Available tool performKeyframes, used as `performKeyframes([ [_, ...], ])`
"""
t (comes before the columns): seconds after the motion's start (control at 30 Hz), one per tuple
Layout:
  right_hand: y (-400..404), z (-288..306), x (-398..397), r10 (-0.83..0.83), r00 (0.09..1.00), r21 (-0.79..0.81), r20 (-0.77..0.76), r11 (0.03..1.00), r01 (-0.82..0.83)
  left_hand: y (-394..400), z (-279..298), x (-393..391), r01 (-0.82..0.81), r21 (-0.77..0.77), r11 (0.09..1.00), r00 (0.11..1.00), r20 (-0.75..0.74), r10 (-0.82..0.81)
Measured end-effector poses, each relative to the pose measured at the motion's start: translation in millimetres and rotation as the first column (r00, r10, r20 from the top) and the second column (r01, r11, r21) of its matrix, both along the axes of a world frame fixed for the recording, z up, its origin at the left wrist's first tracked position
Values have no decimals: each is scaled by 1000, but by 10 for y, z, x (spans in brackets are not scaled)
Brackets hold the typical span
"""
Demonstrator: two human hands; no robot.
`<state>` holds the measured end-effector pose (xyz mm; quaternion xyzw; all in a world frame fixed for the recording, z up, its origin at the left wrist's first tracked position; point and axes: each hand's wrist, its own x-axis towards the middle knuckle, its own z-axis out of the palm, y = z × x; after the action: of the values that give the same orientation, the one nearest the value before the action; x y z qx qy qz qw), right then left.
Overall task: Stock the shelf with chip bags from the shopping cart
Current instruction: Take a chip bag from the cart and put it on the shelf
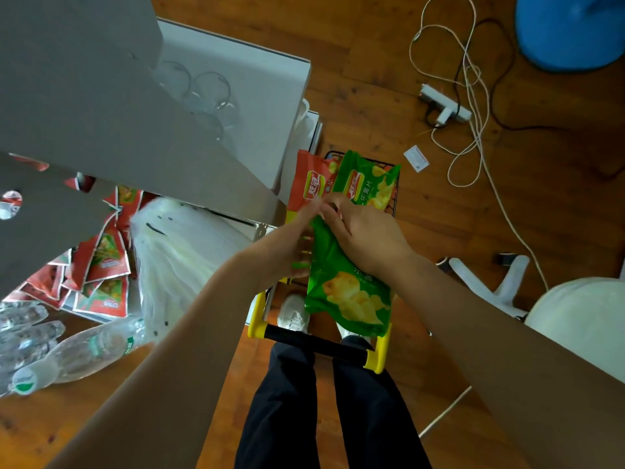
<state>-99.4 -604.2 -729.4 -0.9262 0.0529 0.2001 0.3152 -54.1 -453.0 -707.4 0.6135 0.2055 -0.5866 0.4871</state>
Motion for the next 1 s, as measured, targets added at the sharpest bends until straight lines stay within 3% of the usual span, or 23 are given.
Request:
performKeyframes([
  [0.1,-30,0,14,-120,992,38,-41,992,122,-5,86,-130,196,-76,978,981,20,-195],
  [0.2,-76,42,-1,-175,985,14,-3,985,175,-54,129,-226,289,-72,955,956,68,-284],
  [0.33,-227,298,-48,-289,955,99,-72,950,295,-146,215,-278,319,-13,948,935,170,-312],
  [0.47,-519,783,-234,-418,908,141,28,901,410,-328,538,-318,283,-56,957,936,234,-263],
  [0.53,-641,1120,-470,-593,805,231,-5,783,578,-443,809,-335,279,-71,958,932,259,-252],
  [0.63,-725,1688,-967,-801,572,423,-180,462,780,-690,1244,-401,334,-122,935,911,296,-287],
  [0.83,-990,2568,-1812,-955,190,508,-227,50,860,-1405,2163,-784,362,-250,898,920,254,-300],
  [0.93,-1180,2869,-2136,-951,182,506,-248,33,862,-1880,2558,-1083,453,-297,840,883,280,-377],
  [1.0,-1407,3026,-2367,-973,127,492,-193,15,870,-2205,2753,-1293,519,-315,795,851,282,-443],
])
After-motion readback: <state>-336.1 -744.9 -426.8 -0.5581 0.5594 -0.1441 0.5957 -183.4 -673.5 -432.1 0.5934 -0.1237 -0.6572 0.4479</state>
